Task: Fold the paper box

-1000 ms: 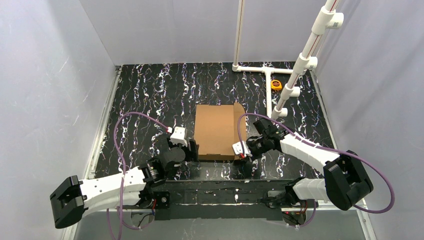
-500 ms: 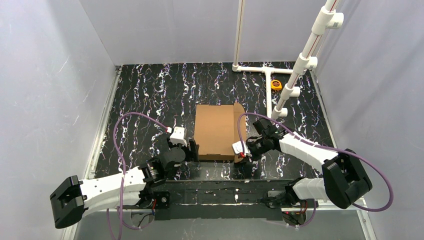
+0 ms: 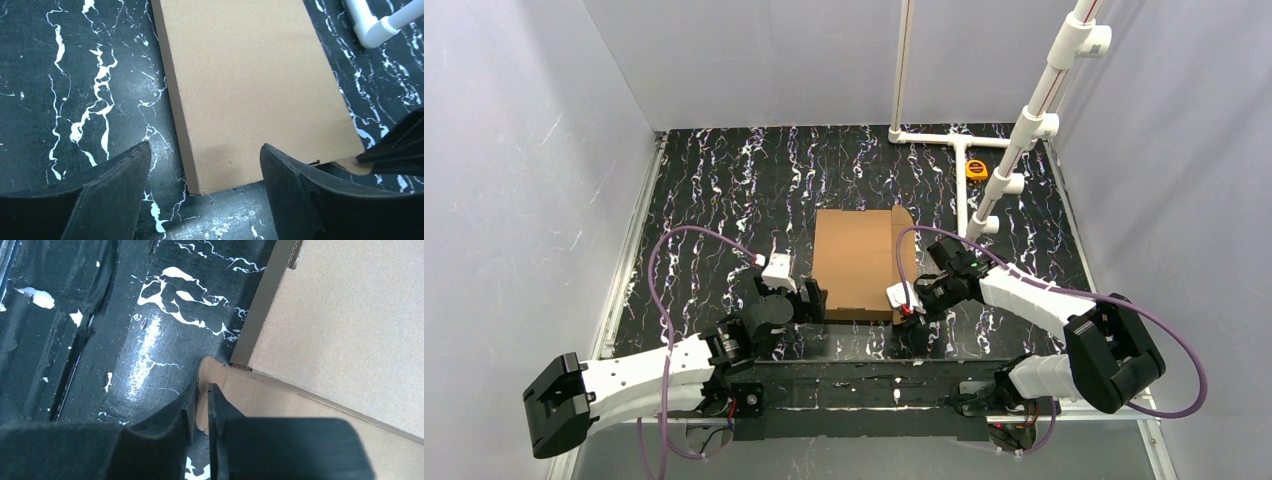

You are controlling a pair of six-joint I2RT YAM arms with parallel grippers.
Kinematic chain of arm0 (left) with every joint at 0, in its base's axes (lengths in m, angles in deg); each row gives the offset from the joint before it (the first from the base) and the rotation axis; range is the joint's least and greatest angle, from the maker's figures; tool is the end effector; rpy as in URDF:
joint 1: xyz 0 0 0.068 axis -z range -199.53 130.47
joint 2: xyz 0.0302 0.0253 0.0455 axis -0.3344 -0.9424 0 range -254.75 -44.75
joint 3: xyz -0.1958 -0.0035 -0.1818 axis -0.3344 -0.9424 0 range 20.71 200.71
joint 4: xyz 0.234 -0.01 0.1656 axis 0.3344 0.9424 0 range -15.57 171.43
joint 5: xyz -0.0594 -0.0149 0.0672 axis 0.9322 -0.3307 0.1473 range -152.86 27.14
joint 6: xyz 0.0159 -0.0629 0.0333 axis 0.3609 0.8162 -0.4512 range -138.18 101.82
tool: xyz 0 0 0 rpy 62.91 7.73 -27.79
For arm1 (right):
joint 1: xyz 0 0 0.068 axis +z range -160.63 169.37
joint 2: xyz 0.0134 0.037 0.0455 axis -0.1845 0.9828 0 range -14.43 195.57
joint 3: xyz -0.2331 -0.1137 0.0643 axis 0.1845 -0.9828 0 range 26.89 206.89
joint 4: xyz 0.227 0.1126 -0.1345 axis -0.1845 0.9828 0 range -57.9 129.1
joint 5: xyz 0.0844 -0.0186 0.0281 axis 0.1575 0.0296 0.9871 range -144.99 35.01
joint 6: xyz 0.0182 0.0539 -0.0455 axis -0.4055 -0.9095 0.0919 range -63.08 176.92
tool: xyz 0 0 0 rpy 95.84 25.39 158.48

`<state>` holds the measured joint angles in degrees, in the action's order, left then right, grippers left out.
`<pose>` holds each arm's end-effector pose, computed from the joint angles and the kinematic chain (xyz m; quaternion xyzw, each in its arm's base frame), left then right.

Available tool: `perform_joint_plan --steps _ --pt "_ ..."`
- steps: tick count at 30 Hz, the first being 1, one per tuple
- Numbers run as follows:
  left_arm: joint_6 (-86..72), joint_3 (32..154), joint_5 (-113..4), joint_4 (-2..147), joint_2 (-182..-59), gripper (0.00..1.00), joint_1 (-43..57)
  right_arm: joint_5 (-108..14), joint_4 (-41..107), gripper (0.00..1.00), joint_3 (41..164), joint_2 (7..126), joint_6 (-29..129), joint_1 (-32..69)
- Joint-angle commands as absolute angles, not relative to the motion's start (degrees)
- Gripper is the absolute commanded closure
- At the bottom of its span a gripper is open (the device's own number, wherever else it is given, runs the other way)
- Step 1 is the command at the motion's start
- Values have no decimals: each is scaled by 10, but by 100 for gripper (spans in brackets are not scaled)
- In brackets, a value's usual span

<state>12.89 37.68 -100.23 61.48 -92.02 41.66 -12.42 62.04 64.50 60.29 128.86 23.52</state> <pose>0.1414 -0.1807 0.1814 0.0152 0.7863 -0.2256 0.5750 0.1849 0.1750 0.1371 -0.7731 0.4913 0.2765 0.2906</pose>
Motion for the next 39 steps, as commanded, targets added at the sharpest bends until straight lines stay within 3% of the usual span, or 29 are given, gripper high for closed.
perform_joint_plan --steps 1,7,11,19,39 --pt "152 369 -1012 617 -897 19 413 -117 617 80 647 601 1282 237" --pt "160 368 -975 614 -886 5 410 -117 619 94 655 607 1272 237" --pt "166 365 -953 615 -883 4 400 -117 618 98 656 608 1269 237" --pt "262 349 -854 614 -876 3 338 -113 611 99 658 613 1244 237" --pt "307 343 -894 616 -889 7 332 -142 534 99 640 571 1144 219"
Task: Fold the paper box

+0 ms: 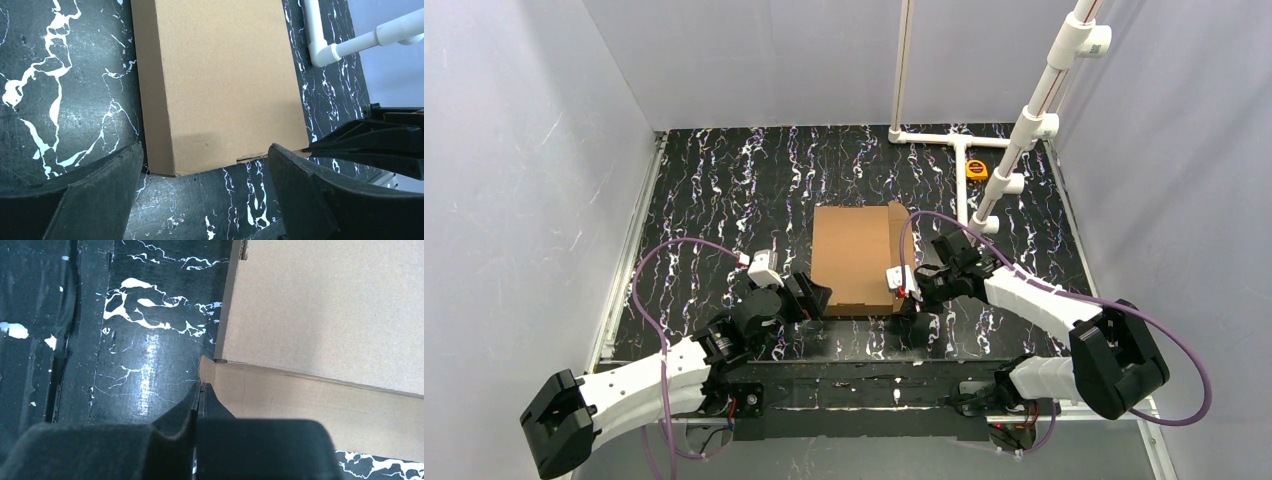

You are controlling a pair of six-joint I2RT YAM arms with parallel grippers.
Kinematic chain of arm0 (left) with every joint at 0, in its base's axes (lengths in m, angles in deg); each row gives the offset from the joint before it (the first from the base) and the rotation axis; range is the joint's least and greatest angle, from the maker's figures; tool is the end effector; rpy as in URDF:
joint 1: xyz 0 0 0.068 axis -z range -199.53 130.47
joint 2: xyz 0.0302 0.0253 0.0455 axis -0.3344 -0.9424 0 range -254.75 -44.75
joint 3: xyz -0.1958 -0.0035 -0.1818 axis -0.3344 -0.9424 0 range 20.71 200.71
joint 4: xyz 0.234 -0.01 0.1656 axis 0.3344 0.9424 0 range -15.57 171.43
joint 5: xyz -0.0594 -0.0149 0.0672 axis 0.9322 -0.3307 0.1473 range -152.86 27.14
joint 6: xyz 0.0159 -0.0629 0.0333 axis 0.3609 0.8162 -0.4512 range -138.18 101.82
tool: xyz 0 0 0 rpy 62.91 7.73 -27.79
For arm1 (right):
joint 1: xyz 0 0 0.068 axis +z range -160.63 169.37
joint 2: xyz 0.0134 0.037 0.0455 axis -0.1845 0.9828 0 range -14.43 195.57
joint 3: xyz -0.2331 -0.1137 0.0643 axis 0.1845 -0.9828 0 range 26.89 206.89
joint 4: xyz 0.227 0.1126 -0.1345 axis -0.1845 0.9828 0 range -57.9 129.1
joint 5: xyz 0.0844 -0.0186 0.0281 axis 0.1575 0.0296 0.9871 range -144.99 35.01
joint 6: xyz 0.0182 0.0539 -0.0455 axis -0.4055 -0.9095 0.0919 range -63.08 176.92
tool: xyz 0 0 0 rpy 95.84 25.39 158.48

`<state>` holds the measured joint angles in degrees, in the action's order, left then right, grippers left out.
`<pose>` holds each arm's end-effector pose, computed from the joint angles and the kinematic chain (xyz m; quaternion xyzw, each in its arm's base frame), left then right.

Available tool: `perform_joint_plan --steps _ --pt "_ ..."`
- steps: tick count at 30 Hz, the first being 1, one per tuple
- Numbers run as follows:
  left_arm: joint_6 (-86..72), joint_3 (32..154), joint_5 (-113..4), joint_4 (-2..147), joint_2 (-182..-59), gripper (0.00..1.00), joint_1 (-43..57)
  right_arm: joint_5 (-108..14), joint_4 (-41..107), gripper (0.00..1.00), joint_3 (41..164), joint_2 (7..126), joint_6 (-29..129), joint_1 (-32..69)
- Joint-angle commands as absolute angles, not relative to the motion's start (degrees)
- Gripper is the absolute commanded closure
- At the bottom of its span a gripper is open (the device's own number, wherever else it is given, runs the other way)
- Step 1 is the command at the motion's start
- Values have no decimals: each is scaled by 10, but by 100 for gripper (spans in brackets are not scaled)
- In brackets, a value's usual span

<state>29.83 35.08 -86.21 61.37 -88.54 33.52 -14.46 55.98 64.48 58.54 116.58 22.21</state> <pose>0.1541 -0.1648 0.1744 -0.0866 0.7885 -0.3501 0.4982 0.1989 0.1753 0.1487 -0.7169 0.5592 0.2672 0.3193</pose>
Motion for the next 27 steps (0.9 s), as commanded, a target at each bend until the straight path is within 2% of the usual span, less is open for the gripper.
perform_joint_plan --steps 1,27 --pt "309 343 -896 616 -892 8 332 -141 532 99 640 572 1140 219" --pt "322 361 -902 615 -950 9 332 -173 515 99 634 578 1127 202"
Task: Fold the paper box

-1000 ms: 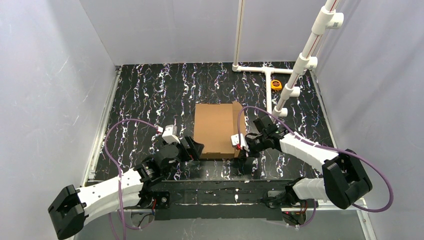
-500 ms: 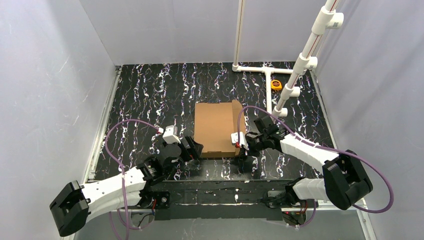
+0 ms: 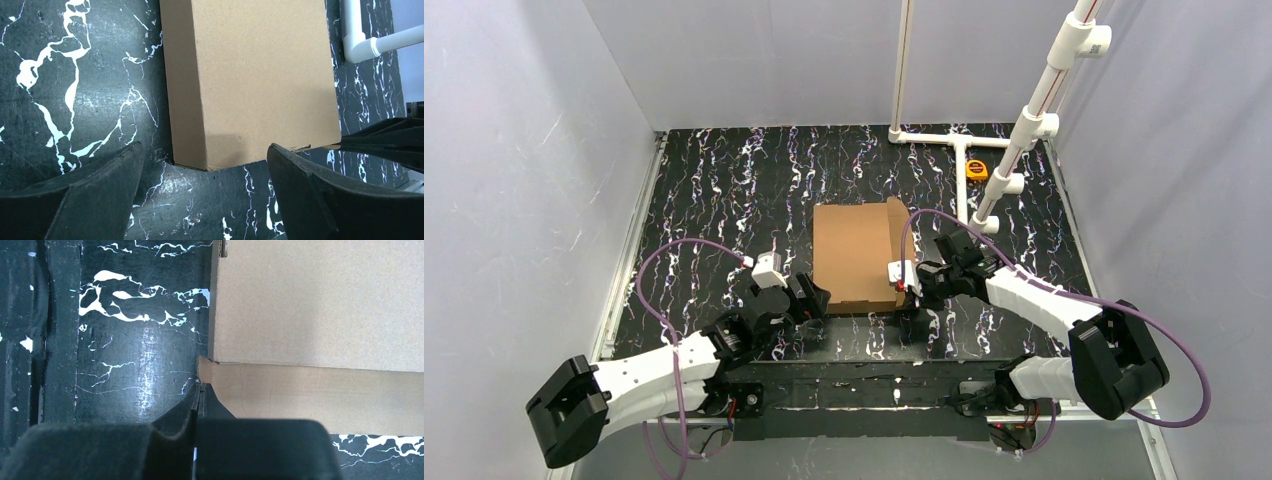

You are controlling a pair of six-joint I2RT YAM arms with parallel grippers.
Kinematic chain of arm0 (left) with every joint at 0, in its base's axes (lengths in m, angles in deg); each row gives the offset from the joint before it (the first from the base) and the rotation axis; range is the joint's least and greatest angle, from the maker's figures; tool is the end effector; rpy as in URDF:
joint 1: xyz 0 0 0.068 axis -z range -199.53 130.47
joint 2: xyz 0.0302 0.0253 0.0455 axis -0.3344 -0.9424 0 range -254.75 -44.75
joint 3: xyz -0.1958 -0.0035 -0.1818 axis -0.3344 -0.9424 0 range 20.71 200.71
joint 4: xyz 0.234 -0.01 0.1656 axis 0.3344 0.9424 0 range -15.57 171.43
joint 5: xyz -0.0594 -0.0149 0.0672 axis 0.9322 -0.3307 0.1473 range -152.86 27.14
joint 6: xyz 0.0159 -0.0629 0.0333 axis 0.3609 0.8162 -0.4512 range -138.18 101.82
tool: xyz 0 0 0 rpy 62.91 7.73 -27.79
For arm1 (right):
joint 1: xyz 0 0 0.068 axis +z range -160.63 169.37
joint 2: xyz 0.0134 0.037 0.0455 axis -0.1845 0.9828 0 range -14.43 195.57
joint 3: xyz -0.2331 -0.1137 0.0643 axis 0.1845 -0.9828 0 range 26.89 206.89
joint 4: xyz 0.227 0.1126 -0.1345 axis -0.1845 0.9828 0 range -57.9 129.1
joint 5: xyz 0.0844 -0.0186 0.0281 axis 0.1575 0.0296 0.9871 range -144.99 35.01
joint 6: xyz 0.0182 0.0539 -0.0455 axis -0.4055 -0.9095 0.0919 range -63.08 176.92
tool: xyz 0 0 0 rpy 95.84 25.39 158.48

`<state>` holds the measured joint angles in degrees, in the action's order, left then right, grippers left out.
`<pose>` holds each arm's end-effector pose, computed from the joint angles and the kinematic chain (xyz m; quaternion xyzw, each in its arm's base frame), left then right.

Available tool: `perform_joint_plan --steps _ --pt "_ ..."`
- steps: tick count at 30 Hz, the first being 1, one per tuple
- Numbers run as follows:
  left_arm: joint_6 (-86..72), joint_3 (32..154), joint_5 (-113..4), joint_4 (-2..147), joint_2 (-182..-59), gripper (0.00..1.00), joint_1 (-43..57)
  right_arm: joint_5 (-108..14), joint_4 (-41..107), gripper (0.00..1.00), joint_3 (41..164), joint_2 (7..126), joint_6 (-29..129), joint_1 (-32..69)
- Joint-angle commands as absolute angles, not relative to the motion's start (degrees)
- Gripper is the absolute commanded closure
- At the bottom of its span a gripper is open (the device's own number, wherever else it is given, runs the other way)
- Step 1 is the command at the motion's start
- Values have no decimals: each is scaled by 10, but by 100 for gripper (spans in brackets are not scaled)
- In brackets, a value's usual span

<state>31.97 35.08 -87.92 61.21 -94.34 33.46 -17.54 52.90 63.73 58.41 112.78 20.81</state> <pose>0.1583 -0.1673 0.1540 -0.1011 0.8120 -0.3158 0.4802 0.2076 0.1702 0.1467 -0.6928 0.5934 0.2435 0.3295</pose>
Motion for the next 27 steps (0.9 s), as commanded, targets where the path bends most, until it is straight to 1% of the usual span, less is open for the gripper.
perform_joint_plan --steps 1,16,27 --pt "323 361 -902 614 -952 9 332 -173 516 99 635 579 1127 202" --pt "338 349 -915 614 -985 12 329 -165 537 99 639 591 1147 186" --pt "351 341 -917 615 -1000 19 324 -160 544 99 642 596 1148 175"
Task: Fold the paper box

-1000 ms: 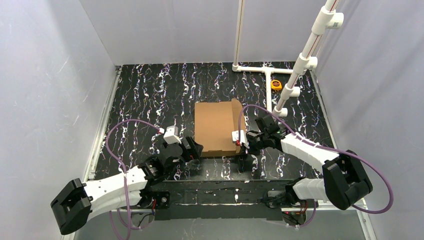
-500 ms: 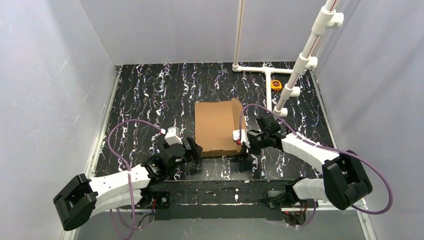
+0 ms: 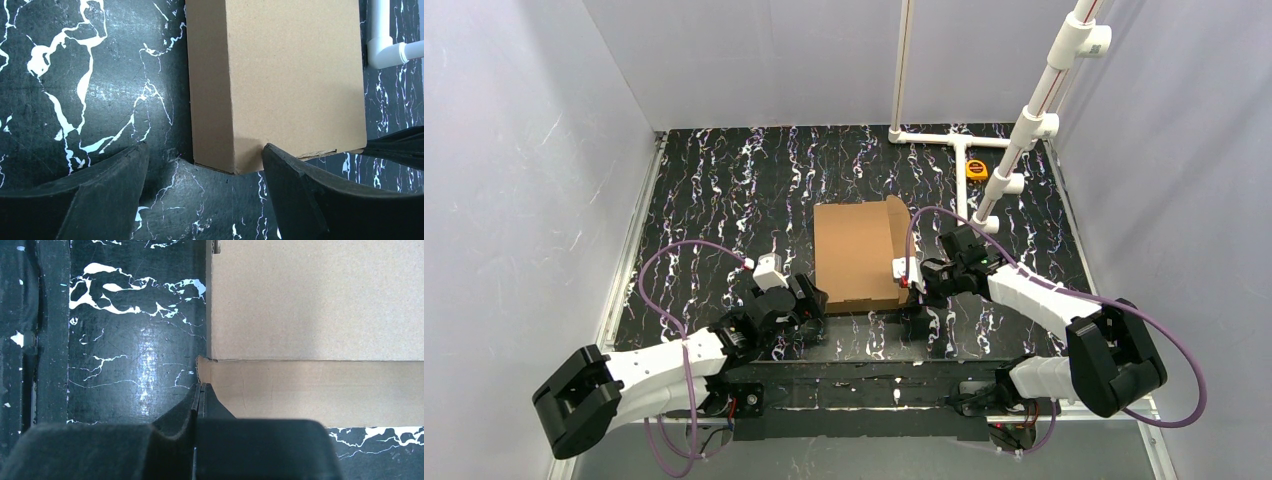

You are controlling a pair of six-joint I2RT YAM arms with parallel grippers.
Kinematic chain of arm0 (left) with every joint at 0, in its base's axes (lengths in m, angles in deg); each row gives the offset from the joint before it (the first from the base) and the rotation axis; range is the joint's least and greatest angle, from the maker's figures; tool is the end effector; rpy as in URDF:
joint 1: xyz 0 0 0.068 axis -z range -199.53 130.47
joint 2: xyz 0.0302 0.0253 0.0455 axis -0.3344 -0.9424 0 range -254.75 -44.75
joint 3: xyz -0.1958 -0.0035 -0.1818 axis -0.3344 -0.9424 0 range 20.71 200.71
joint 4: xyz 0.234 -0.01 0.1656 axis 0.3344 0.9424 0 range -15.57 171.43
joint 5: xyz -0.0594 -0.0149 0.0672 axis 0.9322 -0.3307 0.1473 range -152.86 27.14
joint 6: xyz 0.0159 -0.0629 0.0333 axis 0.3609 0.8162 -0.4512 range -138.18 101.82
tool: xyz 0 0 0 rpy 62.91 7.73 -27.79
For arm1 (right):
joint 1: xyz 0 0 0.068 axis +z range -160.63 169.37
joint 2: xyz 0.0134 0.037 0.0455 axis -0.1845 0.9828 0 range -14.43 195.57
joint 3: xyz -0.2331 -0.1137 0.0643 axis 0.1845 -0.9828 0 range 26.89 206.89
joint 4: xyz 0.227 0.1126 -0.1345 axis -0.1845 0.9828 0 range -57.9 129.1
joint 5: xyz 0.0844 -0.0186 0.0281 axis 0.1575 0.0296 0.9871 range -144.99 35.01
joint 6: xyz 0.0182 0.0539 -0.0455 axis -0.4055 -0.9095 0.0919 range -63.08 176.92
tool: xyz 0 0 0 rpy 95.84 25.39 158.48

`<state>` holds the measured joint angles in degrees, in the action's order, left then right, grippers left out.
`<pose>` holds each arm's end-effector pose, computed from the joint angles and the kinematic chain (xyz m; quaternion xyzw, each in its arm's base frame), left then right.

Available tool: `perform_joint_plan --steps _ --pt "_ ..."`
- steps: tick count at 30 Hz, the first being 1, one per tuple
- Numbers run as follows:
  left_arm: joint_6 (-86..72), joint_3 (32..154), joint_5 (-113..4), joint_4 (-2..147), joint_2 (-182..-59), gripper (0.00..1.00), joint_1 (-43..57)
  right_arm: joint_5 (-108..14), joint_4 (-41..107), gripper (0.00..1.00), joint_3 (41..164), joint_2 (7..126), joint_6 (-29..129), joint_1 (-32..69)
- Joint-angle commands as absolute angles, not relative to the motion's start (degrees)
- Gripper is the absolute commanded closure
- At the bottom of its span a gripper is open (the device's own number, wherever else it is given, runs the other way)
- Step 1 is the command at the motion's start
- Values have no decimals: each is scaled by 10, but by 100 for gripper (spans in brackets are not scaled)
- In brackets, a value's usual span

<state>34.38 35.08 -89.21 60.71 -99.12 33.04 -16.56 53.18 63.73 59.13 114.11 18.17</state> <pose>0.1621 -0.1675 0.1378 -0.1201 0.8270 -0.2904 0.4662 0.2145 0.1610 0.1439 -0.6854 0.6013 0.2423 0.3314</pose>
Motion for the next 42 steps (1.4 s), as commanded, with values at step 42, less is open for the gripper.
perform_joint_plan --steps 42 --pt "363 335 -914 614 -1028 25 319 -216 501 99 659 615 1055 169"
